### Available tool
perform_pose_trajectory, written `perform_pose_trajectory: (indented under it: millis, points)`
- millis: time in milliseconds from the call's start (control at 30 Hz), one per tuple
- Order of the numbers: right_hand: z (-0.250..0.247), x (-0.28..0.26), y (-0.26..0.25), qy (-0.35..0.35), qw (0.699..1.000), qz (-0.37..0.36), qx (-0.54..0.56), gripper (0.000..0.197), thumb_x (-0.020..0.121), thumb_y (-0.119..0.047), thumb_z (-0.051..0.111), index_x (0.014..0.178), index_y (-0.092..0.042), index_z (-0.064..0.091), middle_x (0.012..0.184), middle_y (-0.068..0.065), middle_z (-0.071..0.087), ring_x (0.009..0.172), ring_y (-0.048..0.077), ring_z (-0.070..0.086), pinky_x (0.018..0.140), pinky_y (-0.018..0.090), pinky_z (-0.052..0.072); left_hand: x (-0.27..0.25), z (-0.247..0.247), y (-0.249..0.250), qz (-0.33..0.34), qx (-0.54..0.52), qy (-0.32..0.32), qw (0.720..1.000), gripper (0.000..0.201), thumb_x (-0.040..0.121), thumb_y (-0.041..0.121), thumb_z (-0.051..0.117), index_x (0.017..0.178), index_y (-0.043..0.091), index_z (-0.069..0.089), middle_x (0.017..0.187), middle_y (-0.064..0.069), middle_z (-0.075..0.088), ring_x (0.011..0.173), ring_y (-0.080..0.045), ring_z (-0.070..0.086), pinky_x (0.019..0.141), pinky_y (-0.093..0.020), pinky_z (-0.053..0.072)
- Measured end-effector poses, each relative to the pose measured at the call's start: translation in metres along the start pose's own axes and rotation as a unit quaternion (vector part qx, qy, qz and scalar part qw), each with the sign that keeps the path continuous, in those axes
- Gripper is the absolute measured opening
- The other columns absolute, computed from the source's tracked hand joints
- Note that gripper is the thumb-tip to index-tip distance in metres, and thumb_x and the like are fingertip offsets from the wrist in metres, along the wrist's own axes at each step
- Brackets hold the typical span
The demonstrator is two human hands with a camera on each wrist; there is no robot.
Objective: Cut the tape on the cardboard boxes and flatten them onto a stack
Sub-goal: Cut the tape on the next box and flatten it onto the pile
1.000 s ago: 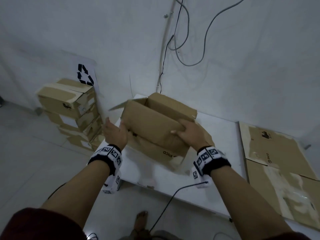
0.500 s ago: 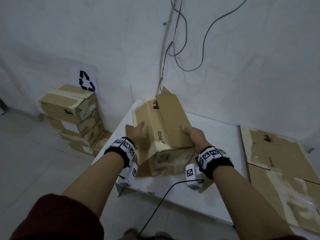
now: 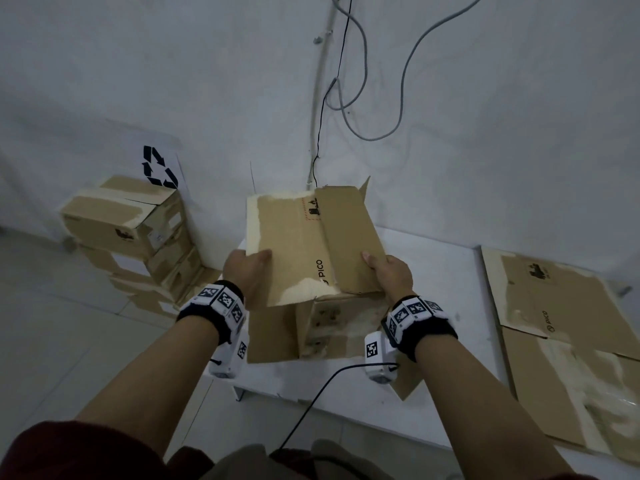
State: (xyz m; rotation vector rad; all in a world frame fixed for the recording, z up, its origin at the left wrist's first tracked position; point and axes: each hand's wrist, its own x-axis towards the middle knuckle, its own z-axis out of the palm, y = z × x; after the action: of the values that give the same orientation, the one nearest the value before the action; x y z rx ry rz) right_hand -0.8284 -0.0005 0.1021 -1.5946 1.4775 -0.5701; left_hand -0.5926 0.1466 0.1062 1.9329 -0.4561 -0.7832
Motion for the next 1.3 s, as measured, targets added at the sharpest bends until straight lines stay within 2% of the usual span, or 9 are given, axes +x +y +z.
perform_pose_trajectory:
  millis: [100,233,300,433,633,833,967,1100,1300]
  points:
    - [0.002,0.002,-0.002,0.012,1.0,0.003,-0.003,0.047,0.09,-0.053,0.059,0.104,-0.008,0.064,0.102,0.008,0.063,0.092,0.027,0.057,0.078,0.033,0.043,0.002,-0.006,0.027,0.094,-0.007,0.009,0.995,0.053,0.085,0.05,0.061,0.108,0.002,0.063,0.095,-0.007,0.065,0.091,-0.028,0.062,0.078,-0.036,0.049]
    - [0.001,0.003,-0.001,0.024,1.0,0.015,-0.003,0.048,0.09,-0.052,0.059,0.106,-0.007,0.064,0.101,0.007,0.061,0.091,0.026,0.055,0.075,0.03,0.038,-0.003,0.008,0.062,0.08,-0.146,-0.041,0.985,0.071,0.093,0.065,0.024,0.123,0.011,0.058,0.117,-0.01,0.063,0.109,-0.026,0.058,0.1,-0.041,0.044]
    - [0.001,0.004,0.001,0.03,0.999,0.017,0.001,0.05,0.09,-0.053,0.06,0.107,-0.007,0.065,0.102,0.007,0.062,0.091,0.026,0.056,0.075,0.03,0.038,-0.005,0.014,0.071,0.045,-0.209,-0.04,0.976,0.057,0.102,0.05,0.019,0.096,0.011,0.06,0.091,-0.01,0.064,0.084,-0.021,0.061,0.077,-0.032,0.05]
    - [0.002,0.003,0.001,0.025,1.0,0.015,-0.005,0.049,0.091,-0.052,0.059,0.108,-0.007,0.064,0.101,0.006,0.061,0.091,0.025,0.055,0.074,0.03,0.038,-0.007,0.02,0.077,-0.007,-0.257,-0.111,0.96,0.044,0.101,0.037,0.023,0.092,0.012,0.058,0.073,-0.005,0.058,0.062,-0.019,0.053,0.056,-0.026,0.045]
    - [0.003,0.0,0.002,0.027,0.999,0.017,-0.001,0.059,0.086,-0.056,0.061,0.113,-0.004,0.064,0.106,0.01,0.064,0.093,0.026,0.055,0.076,0.031,0.038,-0.019,0.06,0.059,0.131,-0.078,-0.108,0.982,0.044,0.096,0.042,0.052,0.128,0.013,0.049,0.124,-0.002,0.053,0.117,-0.023,0.051,0.089,-0.029,0.039]
    - [0.001,-0.009,0.002,0.016,1.0,0.015,0.004,0.066,0.067,-0.065,0.046,0.102,-0.011,0.062,0.092,0.007,0.06,0.089,0.029,0.056,0.064,0.03,0.035,-0.022,0.1,0.045,0.051,-0.054,-0.106,0.992,0.085,0.081,0.058,0.065,0.139,0.018,0.018,0.139,-0.014,0.039,0.12,-0.03,0.046,0.101,-0.041,0.041]
    - [0.002,-0.013,0.008,0.009,0.999,0.003,0.041,0.055,0.088,-0.064,0.05,0.106,-0.013,0.059,0.094,-0.001,0.059,0.09,0.021,0.056,0.066,0.03,0.038,-0.014,0.112,0.036,0.086,-0.036,-0.081,0.992,0.091,0.075,0.045,0.078,0.134,0.018,0.014,0.135,-0.012,0.046,0.115,-0.03,0.052,0.1,-0.039,0.044]
    - [0.001,-0.018,0.01,-0.004,0.997,0.005,0.074,0.064,0.074,-0.063,0.073,0.116,-0.017,0.058,0.104,-0.006,0.064,0.093,0.013,0.061,0.079,0.03,0.049,-0.01,0.114,0.028,0.11,-0.036,-0.066,0.991,0.092,0.071,0.045,0.08,0.132,0.022,0.014,0.129,-0.012,0.053,0.108,-0.029,0.056,0.097,-0.042,0.047]
    - [0.003,-0.015,0.01,0.007,0.997,-0.003,0.081,0.063,0.071,-0.045,0.084,0.118,-0.011,0.058,0.104,-0.003,0.065,0.088,0.01,0.061,0.069,0.021,0.048,-0.009,0.094,0.017,0.141,0.022,-0.045,0.989,0.077,0.08,0.05,0.071,0.13,0.013,0.025,0.111,-0.014,0.062,0.092,-0.026,0.059,0.077,-0.033,0.047]
